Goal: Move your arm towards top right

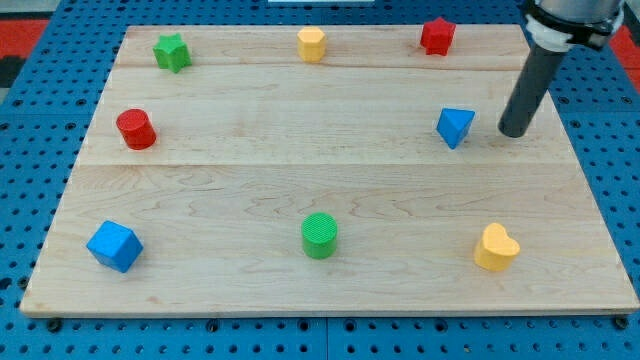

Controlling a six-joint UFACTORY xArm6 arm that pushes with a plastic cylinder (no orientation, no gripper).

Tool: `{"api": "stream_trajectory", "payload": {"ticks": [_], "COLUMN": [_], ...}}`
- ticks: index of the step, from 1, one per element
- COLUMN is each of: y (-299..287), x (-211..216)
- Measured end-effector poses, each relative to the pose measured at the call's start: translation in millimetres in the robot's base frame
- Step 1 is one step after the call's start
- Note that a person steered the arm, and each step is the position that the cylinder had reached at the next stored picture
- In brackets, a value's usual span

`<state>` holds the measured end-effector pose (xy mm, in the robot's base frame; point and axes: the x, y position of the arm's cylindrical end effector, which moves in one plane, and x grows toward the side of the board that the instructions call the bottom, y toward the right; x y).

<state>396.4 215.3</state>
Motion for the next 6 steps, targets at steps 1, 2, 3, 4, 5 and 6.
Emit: {"api": "stream_trajectory", "payload": {"ticks": [1, 2, 3, 4, 5, 6], "y": [-5.3, 9.6, 11.6, -0.9, -13.1, -13.4], "x": [0.0, -0.7, -6.5, -13.7, -16.6, -18.6]}}
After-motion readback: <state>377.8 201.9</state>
